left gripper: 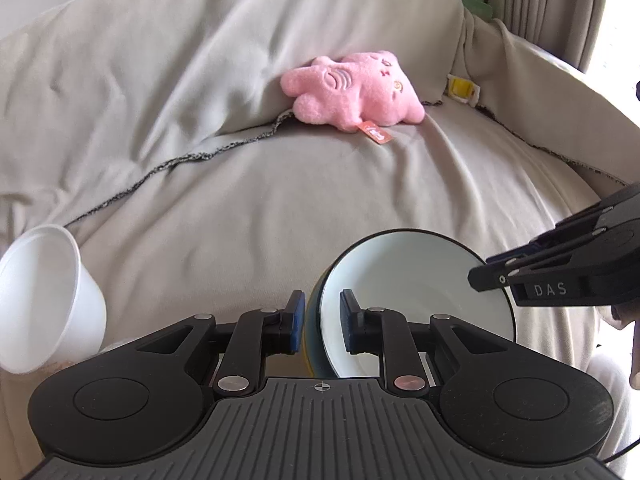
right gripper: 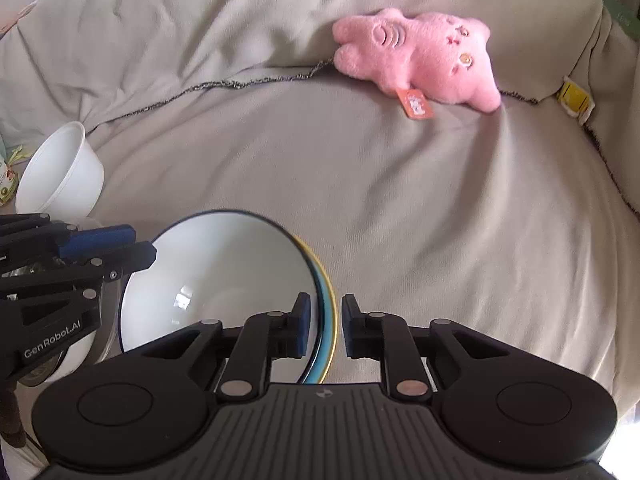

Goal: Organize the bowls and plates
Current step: 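Lower the blue bowl into the yellow-rimmed bowl and open both grippers, then move both grippers to the large white plastic bowl's rim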

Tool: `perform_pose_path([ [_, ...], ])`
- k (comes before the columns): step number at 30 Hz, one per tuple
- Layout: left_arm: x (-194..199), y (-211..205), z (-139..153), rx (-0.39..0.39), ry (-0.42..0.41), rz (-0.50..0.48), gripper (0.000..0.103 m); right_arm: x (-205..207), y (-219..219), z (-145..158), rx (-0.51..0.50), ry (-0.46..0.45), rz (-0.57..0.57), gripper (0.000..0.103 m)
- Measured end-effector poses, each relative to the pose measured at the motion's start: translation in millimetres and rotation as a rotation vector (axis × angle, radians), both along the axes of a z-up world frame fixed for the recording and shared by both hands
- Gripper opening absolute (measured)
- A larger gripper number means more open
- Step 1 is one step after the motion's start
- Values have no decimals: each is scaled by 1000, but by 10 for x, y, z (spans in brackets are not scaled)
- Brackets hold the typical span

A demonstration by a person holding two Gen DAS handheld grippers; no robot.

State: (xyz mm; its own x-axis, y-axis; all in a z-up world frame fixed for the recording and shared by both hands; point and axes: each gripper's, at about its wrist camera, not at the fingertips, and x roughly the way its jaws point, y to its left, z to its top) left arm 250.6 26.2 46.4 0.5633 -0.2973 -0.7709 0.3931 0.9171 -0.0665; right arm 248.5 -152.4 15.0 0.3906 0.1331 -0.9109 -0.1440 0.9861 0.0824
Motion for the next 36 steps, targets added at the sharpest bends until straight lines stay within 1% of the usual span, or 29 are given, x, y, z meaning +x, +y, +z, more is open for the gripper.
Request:
perform_pose_path([
  [1, -4, 5, -12, 4, 6, 5, 21, -6, -11, -41, 16, 6, -14, 12],
  [3, -15, 21, -42, 11, 17, 14, 21, -12, -29, -52, 31, -18, -23, 12],
  [5, -27, 34, -71, 5, 33, 14, 21, 1, -66, -62, 67, -12, -39, 12],
  [8, -57, 18, -100, 4, 42, 10, 21, 29, -94, -91, 69, -6, -48, 12],
  [12, -145, -30, -60, 35, -7, 9, 21, -45, -25, -62, 37, -29, -26, 12],
  [15, -192, -27, -9, 43, -39, 9, 21, -85, -12, -19, 27, -41, -25, 12],
  [18, -245, 23, 86, 34, -84, 20, 21, -92, -11, 115, 23, -76, -27, 13],
  [22, -324, 186, 259, 14, -160, 45, 21, -53, 86, 385, 41, -130, -15, 13],
  [27, -362, 528, 463, -42, -229, 103, 22, 25, 462, 615, 43, -175, 26, 14],
  [29, -329, 721, 519, -74, -230, 140, 22, 75, 670, 662, 49, -176, 43, 17],
  [30, -289, 851, 533, -107, -221, 167, 22, 103, 789, 670, 53, -172, 54, 22],
  [32, -195, 1165, 551, -194, -198, 231, 22, 155, 1033, 676, 60, -163, 79, 26],
  [34, -71, 1546, 549, -283, -157, 304, 22, 212, 1330, 663, 62, -149, 107, 31],
  [36, 39, 1975, 520, -358, -127, 384, 22, 293, 1600, 629, 67, -125, 122, 44],
])
